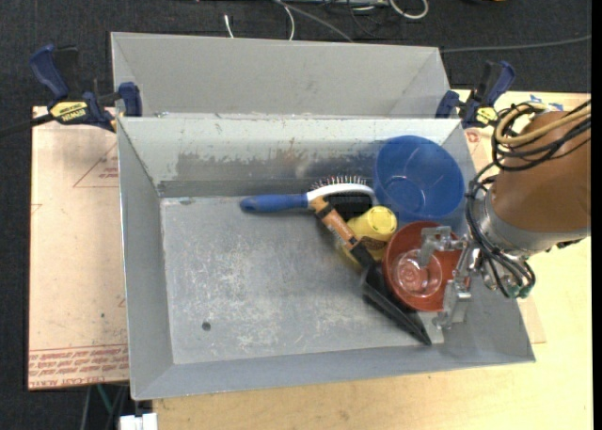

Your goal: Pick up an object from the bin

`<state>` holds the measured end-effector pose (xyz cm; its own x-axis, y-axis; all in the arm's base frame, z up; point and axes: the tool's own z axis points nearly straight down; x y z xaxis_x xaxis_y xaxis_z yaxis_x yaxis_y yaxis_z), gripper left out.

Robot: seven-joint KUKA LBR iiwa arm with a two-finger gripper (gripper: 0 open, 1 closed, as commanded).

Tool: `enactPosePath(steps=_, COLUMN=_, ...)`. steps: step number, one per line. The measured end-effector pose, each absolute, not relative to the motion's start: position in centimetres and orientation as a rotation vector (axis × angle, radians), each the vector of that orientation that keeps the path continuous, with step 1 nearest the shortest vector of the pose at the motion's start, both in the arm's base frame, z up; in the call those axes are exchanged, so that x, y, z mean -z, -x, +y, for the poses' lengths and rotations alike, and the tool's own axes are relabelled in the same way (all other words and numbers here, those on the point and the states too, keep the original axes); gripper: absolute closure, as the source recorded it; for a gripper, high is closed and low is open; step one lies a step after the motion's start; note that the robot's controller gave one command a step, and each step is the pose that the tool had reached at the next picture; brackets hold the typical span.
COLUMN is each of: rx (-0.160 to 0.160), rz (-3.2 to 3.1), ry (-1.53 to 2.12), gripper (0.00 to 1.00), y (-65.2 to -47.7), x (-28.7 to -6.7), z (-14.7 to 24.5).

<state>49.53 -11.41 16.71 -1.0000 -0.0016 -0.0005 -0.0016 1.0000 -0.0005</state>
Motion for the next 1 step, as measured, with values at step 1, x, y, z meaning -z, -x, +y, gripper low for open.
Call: enactPosePath(steps=1, rx=0.001, rz=3.141, ry=0.002, gripper=0.00, y=-49.53, x=-16.70, z=-11.41)
